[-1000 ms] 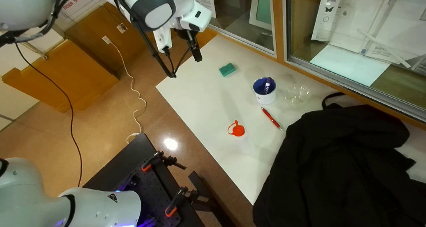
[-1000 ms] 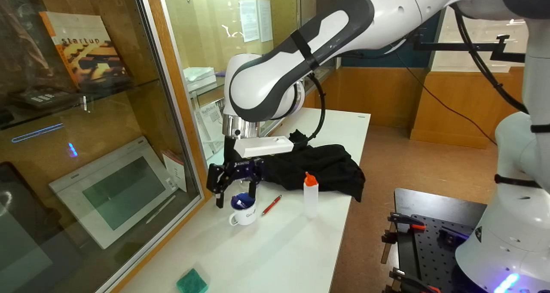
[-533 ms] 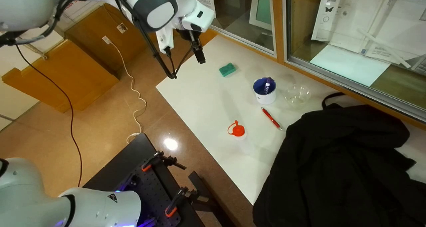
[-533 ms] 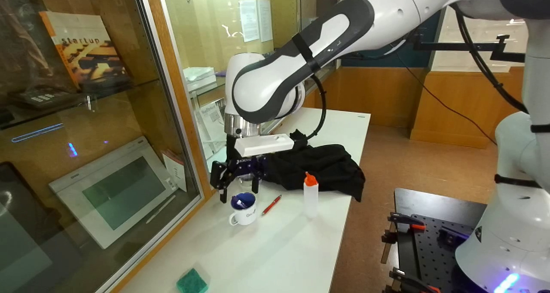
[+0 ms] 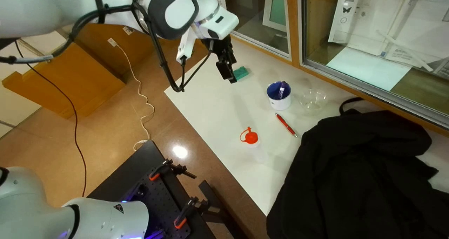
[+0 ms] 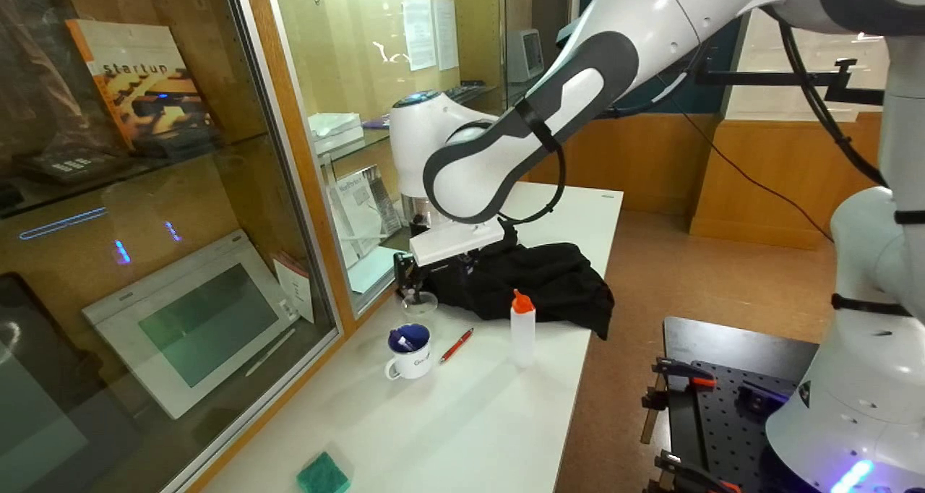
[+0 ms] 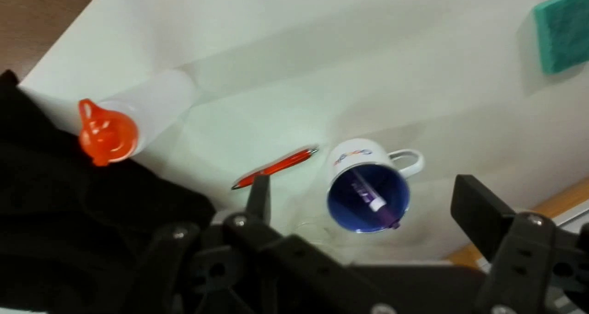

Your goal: Uncover the squeeze bottle, move it to the left, and then cover it with the red lid

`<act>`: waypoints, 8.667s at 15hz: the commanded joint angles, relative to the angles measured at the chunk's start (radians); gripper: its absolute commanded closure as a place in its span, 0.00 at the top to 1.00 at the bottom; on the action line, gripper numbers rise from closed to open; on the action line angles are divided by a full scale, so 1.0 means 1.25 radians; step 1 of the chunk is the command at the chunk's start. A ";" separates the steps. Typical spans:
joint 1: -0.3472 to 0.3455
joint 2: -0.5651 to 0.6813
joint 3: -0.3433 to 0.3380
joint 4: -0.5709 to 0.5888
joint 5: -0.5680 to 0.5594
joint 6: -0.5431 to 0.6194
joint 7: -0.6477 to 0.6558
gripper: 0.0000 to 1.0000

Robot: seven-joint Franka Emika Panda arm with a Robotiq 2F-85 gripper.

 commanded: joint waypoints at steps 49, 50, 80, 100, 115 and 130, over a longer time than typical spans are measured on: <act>-0.094 -0.041 -0.049 -0.223 -0.185 0.029 0.196 0.00; -0.093 -0.044 -0.049 -0.225 -0.187 0.027 0.199 0.01; 0.088 0.033 0.090 -0.086 -0.265 0.024 0.117 0.05; 0.165 0.200 0.085 -0.162 -0.060 0.253 -0.027 0.60; 0.213 0.035 -0.133 -0.219 -0.316 0.074 0.395 1.00; -0.065 -0.104 -0.094 -0.443 -0.256 0.430 0.345 1.00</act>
